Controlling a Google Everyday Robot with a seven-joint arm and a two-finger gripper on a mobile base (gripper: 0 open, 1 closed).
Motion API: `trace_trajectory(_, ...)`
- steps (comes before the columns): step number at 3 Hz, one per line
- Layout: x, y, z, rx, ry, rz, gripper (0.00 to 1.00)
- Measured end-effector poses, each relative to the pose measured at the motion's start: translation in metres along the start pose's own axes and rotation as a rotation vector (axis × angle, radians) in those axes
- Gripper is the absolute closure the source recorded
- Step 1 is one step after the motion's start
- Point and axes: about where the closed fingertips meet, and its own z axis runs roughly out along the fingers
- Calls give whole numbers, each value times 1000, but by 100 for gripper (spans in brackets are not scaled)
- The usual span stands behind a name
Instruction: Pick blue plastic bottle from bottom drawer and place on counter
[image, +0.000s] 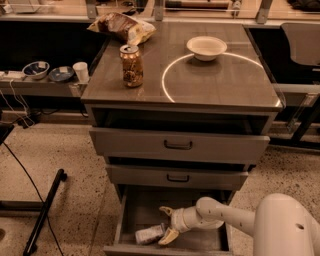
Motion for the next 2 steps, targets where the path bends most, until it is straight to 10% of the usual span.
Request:
trace_trajectory(1,13,-11,20,-19,-1,28,39)
trace_trajectory(2,30,-11,36,-50,36,30,39)
